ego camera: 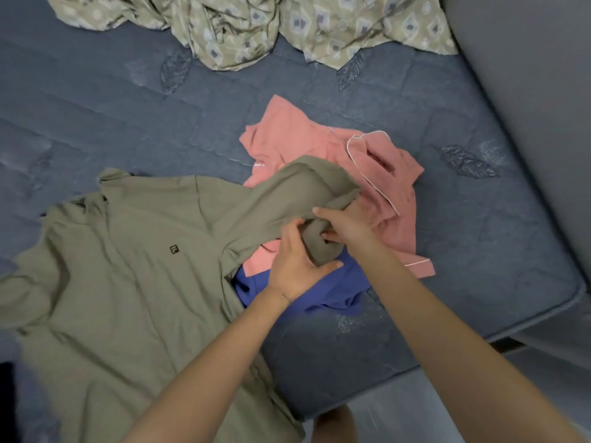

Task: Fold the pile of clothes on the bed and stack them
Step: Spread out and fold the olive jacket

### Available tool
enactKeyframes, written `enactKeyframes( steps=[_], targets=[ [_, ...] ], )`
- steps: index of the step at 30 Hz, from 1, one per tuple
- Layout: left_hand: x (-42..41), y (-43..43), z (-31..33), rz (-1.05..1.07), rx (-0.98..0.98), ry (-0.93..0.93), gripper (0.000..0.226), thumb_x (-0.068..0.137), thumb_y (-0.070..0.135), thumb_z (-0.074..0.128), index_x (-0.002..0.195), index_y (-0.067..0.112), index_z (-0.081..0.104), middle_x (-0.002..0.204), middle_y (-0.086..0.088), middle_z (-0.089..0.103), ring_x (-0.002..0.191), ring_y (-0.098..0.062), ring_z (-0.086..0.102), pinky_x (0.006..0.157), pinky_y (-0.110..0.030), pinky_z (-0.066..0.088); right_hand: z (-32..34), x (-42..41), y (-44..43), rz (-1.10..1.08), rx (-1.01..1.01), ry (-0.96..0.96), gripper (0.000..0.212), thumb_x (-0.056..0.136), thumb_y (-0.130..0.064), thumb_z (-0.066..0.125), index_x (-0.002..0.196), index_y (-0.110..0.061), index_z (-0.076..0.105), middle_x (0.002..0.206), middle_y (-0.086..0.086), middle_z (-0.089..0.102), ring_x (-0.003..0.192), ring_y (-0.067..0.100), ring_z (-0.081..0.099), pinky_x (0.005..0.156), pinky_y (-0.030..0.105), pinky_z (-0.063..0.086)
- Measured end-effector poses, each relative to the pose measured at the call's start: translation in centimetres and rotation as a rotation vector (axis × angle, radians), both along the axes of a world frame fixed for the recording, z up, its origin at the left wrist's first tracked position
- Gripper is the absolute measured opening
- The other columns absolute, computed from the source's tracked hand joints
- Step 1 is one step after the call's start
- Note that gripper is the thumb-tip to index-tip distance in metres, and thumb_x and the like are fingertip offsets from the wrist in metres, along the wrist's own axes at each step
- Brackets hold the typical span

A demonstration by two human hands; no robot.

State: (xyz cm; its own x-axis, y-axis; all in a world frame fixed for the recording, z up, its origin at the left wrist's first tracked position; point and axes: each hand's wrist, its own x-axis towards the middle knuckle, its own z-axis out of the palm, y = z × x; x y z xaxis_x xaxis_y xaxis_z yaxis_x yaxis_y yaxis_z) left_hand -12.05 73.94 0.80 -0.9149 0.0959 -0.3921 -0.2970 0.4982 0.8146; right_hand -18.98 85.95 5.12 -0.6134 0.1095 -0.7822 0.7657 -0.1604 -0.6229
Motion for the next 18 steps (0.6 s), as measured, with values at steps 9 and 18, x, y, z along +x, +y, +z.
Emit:
enactKeyframes(
  steps=[9, 18],
  targets=[
    [3.6, -12.6, -1.0, 0.151, -0.243, 0.045, 0.022, 0.078, 0.030, 0.043, 0.076, 0.010, 0.051, 0.084, -0.018, 0.059, 0.086, -0.034, 0.054, 0.077, -0.044, 0.041, 0.5, 4.2, -12.6, 0.264, 0.014, -0.064, 0.022, 0.094, -0.004, 0.060, 0.081, -0.010, 0.043, 0.076, 0.014, 0.055, 0.067, 0.021, 0.058, 0.054, 0.025, 0.055],
    [6.1, -28.5, 0.6, 0.214, -0.013, -0.026, 0.037, 0.085, -0.021, 0.039, 0.076, 0.009, 0.059, 0.071, 0.005, 0.052, 0.060, 0.019, 0.047, 0.062, -0.005, 0.034, -1.6, 8.2, -24.8, 0.899, 0.737, 0.454, 0.058, 0.087, -0.018, 0.068, 0.141, -0.020, 0.046, 0.133, 0.014, 0.045, 0.125, 0.033, 0.038, 0.104, 0.039, 0.036]
  ],
)
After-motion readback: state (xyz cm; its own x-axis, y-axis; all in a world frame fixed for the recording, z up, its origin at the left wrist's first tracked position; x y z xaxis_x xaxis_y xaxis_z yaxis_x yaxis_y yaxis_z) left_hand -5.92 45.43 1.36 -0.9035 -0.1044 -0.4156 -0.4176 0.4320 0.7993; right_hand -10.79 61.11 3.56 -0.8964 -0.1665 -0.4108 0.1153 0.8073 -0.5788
